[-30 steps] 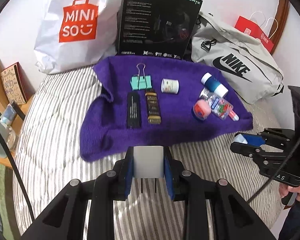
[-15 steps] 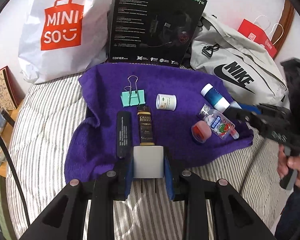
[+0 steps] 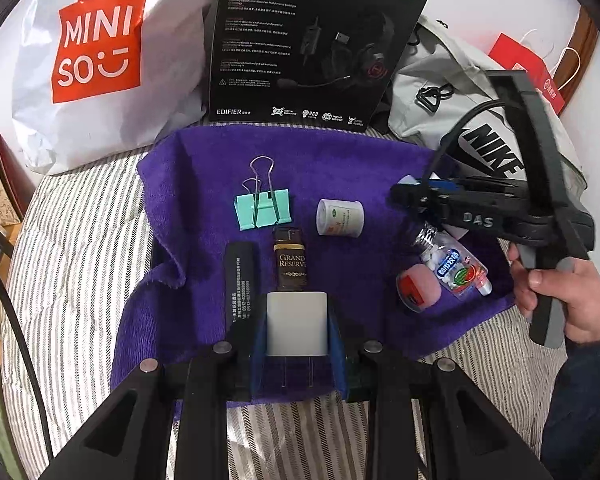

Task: Organize rigid objects
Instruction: 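Place the charger on the towel with the left tool while the right tool places the USB light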

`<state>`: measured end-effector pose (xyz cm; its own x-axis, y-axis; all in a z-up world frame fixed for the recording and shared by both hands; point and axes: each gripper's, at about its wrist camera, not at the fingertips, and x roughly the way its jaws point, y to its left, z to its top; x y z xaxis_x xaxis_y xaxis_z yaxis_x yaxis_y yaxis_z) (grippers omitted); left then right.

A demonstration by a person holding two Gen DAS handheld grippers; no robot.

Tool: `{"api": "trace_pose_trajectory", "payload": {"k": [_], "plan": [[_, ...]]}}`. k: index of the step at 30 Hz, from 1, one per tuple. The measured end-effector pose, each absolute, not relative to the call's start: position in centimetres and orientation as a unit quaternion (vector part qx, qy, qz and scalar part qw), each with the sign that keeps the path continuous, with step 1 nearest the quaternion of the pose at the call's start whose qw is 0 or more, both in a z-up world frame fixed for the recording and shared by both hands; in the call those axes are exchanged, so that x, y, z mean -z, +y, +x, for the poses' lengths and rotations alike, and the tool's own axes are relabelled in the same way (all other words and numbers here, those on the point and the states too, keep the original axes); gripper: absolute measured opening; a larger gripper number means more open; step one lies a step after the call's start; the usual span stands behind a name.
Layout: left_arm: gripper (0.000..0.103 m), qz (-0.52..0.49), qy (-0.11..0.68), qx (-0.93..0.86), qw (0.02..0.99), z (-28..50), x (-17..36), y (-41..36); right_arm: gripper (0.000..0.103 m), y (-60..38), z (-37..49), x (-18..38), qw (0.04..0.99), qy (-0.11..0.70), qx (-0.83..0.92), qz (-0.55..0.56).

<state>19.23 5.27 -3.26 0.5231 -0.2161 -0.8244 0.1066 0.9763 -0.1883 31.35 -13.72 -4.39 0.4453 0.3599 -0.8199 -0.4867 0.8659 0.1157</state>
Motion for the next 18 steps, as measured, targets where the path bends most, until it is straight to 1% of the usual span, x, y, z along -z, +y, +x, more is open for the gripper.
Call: {"api": "trace_pose_trajectory", "payload": {"k": [8, 14, 16, 17, 18], "plan": [[0.026, -0.063, 0.481, 0.092, 0.870, 19.9, 3.7, 6.1, 0.024, -12.1, 32.5, 6.6, 0.836, 0.480, -0.245, -0.100], [0.026, -0.067, 0.483, 0.091, 0.869, 19.6, 3.8, 6.6, 0.025, -11.9, 32.4, 6.9, 0.837, 0.476, -0.245, -0.113], [0.026, -0.068, 0.483, 0.091, 0.868, 19.6, 3.8, 6.8, 0.030, -11.7, 32.3, 6.9, 0.837, 0.474, -0.248, -0.118], [0.026, -0.069, 0.484, 0.091, 0.868, 19.6, 3.8, 6.8, 0.037, -11.7, 32.2, 6.9, 0.835, 0.475, -0.252, -0.118], [0.026, -0.070, 0.483, 0.091, 0.868, 19.6, 3.8, 6.8, 0.050, -11.6, 32.1, 6.9, 0.832, 0.479, -0.255, -0.117]]}}
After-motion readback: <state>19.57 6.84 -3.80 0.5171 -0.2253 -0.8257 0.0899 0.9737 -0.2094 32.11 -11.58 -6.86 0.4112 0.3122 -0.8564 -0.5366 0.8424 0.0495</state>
